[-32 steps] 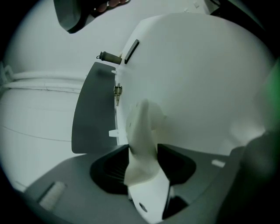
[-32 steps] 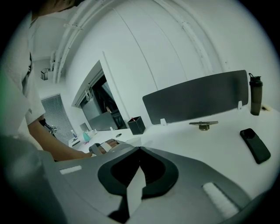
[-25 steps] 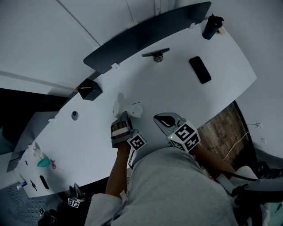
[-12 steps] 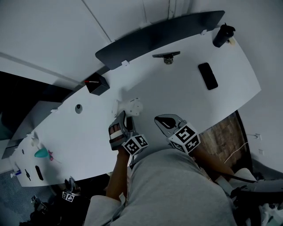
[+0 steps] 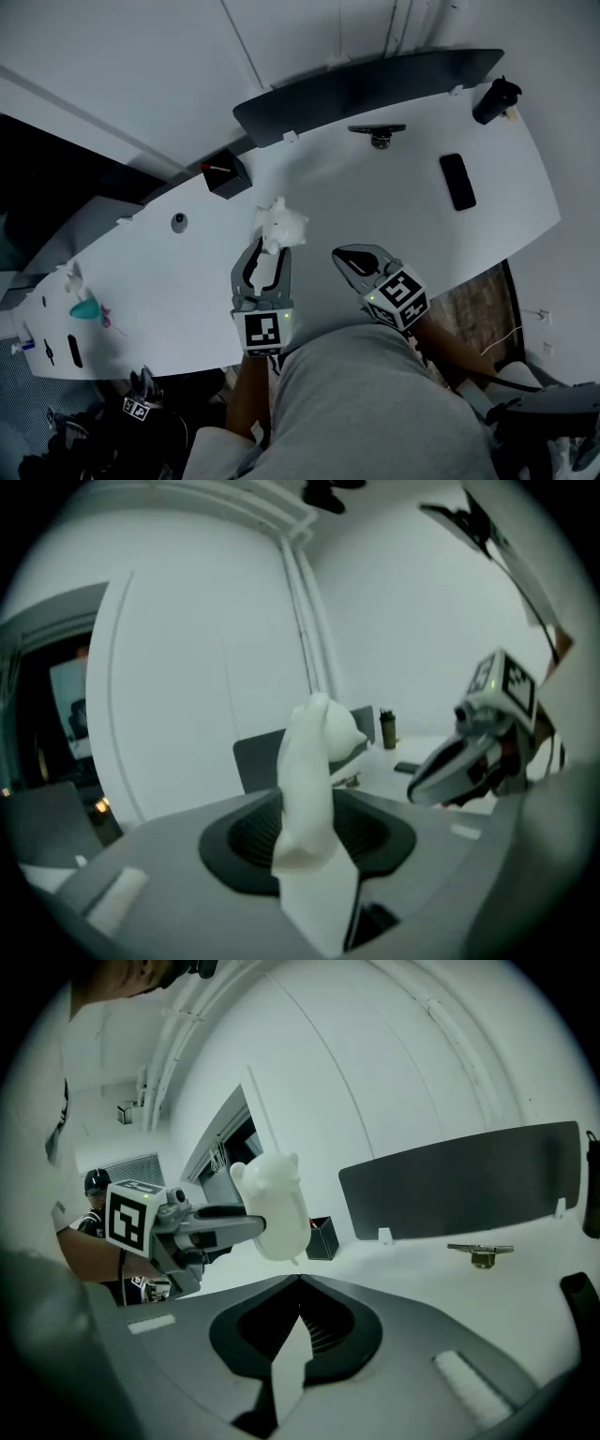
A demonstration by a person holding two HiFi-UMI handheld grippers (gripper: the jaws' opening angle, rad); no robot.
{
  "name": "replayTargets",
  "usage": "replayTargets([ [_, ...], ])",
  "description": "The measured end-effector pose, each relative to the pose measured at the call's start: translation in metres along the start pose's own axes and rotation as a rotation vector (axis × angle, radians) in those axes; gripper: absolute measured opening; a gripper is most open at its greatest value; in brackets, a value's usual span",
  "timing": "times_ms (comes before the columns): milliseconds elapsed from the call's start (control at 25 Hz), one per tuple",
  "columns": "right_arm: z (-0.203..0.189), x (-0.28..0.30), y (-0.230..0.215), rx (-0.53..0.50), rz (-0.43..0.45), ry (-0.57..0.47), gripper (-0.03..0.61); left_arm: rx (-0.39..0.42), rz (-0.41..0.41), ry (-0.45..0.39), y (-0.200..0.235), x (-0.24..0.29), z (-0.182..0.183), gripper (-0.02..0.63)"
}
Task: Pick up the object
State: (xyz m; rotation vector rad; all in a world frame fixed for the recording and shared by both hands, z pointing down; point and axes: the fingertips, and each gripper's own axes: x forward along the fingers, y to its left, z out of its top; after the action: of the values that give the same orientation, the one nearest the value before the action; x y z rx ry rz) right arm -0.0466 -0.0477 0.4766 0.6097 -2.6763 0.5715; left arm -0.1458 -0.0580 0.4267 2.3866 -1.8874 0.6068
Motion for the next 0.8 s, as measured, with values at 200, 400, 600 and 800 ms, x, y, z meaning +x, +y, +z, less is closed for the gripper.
replayTargets([
  [200,0.03,0.001,0.013,-0.053,0.08,-0.083,0.002,-0.291,-0.271,-0.189,-0.007,-0.026,0.03,0.163],
  [400,0.056,0.01,0.021,-0.08,0.256,-0.184,0.153,-0.328,-0.405,-0.211,-0.014,-0.036,0.026,0.147],
  [600,0.058,0.064,0.029,0.043,0.711,-0.142,0.413,-0.312,-0.497,-0.164,-0.024,-0.024,0.008,0.143],
  [800,0.076,0.056,0.042,-0.063,0.804,-0.133,0.23,-0.307,-0.523,-0.179,-0.013,-0.024,0.022,0.143],
])
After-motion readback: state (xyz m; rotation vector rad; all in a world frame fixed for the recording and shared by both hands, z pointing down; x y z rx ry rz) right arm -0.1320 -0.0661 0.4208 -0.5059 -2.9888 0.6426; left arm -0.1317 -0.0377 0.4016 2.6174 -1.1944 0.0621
